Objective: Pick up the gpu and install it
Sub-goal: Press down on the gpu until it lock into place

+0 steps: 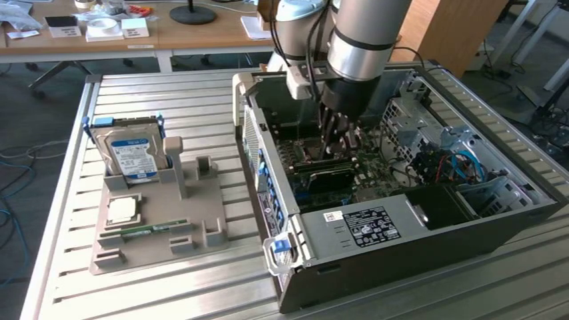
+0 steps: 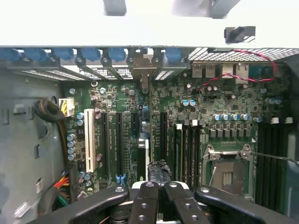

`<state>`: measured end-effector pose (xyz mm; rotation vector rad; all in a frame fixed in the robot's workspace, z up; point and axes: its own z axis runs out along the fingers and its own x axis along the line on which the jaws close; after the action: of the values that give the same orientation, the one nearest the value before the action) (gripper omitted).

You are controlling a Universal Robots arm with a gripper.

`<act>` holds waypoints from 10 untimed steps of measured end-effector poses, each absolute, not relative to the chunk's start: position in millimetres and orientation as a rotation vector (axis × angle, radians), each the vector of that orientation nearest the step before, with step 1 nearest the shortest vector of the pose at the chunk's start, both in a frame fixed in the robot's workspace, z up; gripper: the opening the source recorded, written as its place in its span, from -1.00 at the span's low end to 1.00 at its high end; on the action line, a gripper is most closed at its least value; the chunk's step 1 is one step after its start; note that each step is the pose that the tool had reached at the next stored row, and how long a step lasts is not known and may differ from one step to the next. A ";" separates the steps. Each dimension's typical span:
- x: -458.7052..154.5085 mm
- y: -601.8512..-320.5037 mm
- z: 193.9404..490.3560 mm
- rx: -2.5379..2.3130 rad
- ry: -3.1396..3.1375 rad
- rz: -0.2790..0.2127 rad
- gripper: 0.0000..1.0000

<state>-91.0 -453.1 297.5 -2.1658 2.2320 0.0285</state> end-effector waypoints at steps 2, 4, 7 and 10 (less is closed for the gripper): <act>-90.9 -453.0 303.6 -2.165 2.233 0.028 -0.79; -90.9 -452.9 309.9 -2.165 2.233 0.028 -0.79; -90.8 -452.7 319.3 -2.163 2.234 0.028 -0.79; -90.9 -452.3 326.4 -2.162 2.236 0.028 -0.79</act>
<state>-90.9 -452.3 326.4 -2.1619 2.2359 0.0283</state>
